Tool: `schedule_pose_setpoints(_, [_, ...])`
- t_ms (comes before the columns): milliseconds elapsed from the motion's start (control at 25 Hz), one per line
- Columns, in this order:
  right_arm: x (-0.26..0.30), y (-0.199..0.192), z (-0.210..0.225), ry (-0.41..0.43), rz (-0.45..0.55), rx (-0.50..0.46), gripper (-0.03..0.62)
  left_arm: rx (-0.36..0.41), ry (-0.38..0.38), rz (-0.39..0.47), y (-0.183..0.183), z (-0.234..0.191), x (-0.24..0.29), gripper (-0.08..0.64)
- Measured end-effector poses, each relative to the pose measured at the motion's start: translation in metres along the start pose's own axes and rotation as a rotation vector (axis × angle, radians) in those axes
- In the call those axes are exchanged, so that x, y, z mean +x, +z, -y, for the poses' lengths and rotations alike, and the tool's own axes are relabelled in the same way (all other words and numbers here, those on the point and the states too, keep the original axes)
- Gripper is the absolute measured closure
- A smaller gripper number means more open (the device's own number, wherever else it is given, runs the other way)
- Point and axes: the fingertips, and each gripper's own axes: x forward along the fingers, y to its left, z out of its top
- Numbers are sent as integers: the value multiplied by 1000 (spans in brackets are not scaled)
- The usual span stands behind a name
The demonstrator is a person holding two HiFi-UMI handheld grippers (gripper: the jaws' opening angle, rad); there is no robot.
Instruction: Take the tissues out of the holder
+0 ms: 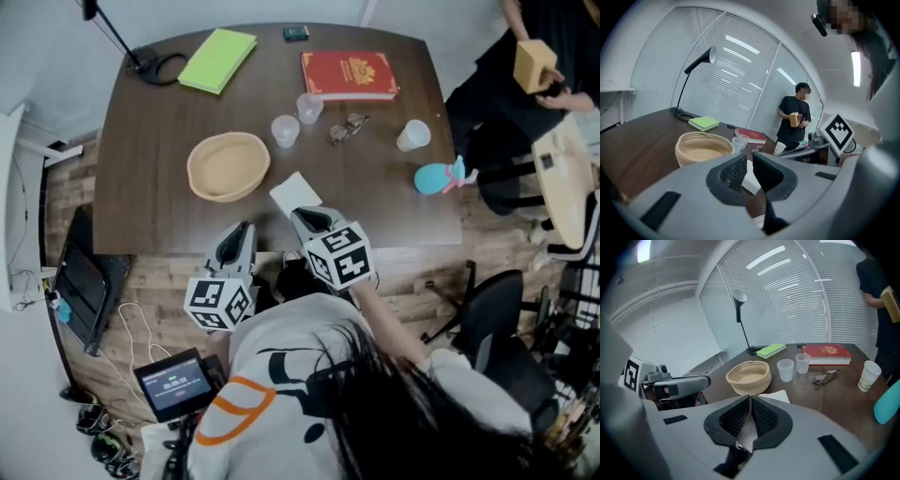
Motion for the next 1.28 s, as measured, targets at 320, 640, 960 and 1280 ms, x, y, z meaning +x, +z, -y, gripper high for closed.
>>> schedule_pose_setpoints(320, [-8, -3, -22, -35, 40, 51, 580, 26, -50, 9, 3, -1, -20, 523])
schedule_pose_setpoints(640, [-16, -14, -72, -86, 80, 94, 580, 58, -109, 14, 4, -15, -66, 523])
schedule_pose_setpoints(960, [-25, -35, -126, -125, 118, 128, 581, 77, -164, 17, -9, -27, -120, 523])
schedule_pose_setpoints(1280, [-33, -64, -179, -169, 136, 164, 580, 59, -188, -3, -39, -44, -185, 523])
